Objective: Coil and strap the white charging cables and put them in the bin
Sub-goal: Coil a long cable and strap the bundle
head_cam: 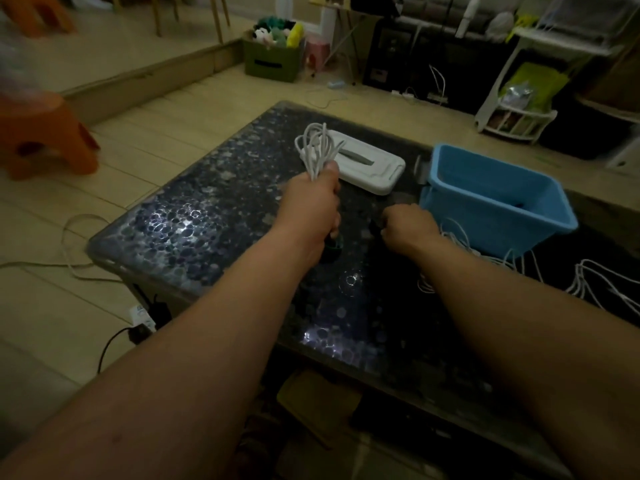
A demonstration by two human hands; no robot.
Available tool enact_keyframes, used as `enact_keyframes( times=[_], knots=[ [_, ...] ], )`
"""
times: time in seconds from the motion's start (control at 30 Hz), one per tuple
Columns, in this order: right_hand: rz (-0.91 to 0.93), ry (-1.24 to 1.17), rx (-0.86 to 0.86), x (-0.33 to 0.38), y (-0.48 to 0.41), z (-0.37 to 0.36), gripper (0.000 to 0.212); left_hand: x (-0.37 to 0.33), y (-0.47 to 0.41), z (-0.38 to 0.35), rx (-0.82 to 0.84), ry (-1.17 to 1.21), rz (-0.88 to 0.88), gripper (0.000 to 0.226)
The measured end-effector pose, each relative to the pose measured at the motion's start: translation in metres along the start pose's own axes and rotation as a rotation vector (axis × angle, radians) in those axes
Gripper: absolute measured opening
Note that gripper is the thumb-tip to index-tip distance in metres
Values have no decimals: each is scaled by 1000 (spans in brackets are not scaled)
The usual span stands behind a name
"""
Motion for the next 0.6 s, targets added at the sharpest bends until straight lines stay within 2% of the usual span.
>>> enact_keyframes(
  times=[0.07,0.17,0.27,0.33,0.53,0.6],
  knots=[
    [-3,-136,-72,0,-1,3,8,1,0,-1,9,-9,-5,30],
    [-92,-629,-176,-2,20,28,5,4,3,-6,62,-18,-3,30],
    [-214,-1170,-177,-11,73,57,6,10,15,-19,124,-107,-21,31],
    [-264,-1407,-127,-23,115,67,7,18,32,-36,195,-156,-26,30],
    [-361,-1647,-118,-71,199,57,7,46,82,-80,409,-339,-18,26],
    [-338,-1676,-97,-71,212,56,6,56,93,-87,476,-482,-96,27]
  ],
)
Point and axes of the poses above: each hand's wrist, its own y-axis away from the middle knuckle, its own z-axis out of the back of the hand, x = y × z, the point moved 4 cm from there along -y, towards the middle knuckle, and after that the axes turned 9 degrees about -x, right-handed, at the moved point
